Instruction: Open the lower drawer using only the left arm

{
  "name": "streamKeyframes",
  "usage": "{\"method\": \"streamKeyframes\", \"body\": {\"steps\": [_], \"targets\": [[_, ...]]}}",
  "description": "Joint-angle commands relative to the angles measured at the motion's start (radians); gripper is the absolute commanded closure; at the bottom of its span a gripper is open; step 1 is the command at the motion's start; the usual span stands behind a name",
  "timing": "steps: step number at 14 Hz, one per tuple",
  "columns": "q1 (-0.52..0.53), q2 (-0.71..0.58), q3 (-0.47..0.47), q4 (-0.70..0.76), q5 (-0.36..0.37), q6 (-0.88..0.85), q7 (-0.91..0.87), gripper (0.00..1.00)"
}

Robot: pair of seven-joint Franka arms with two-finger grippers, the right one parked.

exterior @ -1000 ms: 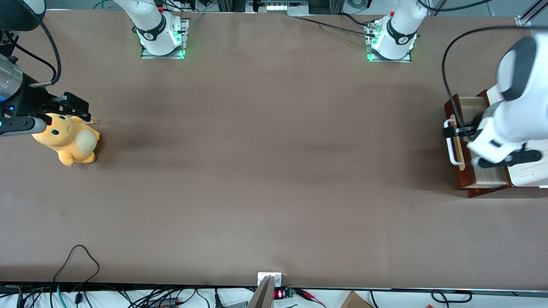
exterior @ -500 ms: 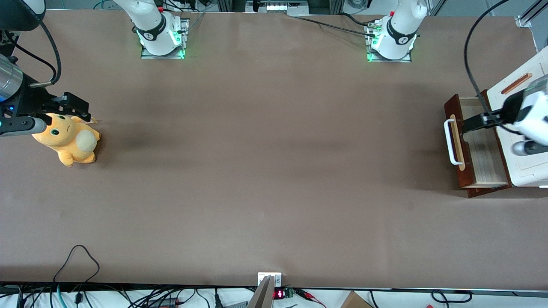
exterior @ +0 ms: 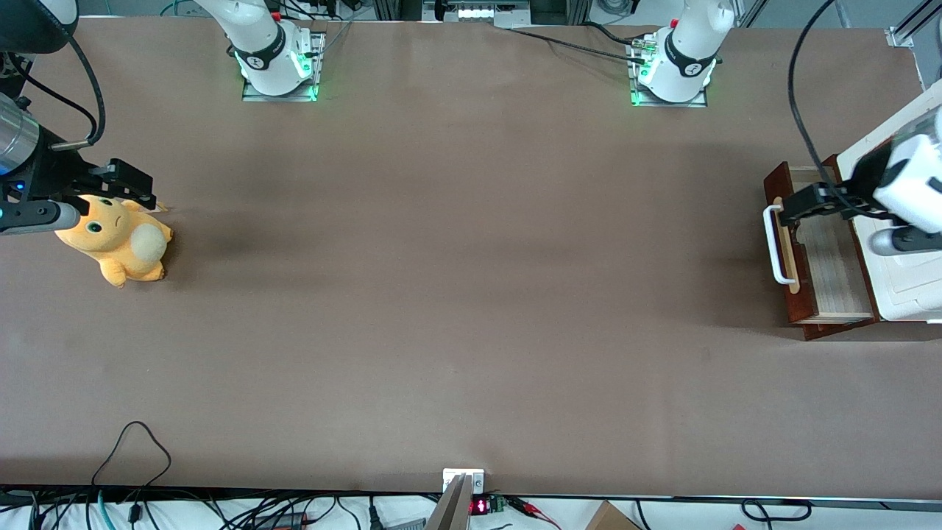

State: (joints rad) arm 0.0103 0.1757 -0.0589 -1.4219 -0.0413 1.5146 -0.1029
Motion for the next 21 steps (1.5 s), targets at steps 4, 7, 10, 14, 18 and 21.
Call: {"method": "streamKeyframes", "body": {"steps": [4,7,10,14,18,21], "targets": [[0.057,-0.045,-0.029,-0.071,-0.011,0.044,0.092,0.00],[0.057,-0.126,-0.033,-0.232,-0.005,0.172,0.089,0.00],[0.053,-0.165,-0.033,-0.260,0.000,0.158,0.100,0.00],[0.051,-0.154,-0.033,-0.177,0.000,0.090,0.092,0.00],[0.053,-0.136,-0.032,-0.155,0.000,0.073,0.092,0.00],[0.053,-0.133,-0.030,-0.146,-0.002,0.072,0.091,0.00]]}}
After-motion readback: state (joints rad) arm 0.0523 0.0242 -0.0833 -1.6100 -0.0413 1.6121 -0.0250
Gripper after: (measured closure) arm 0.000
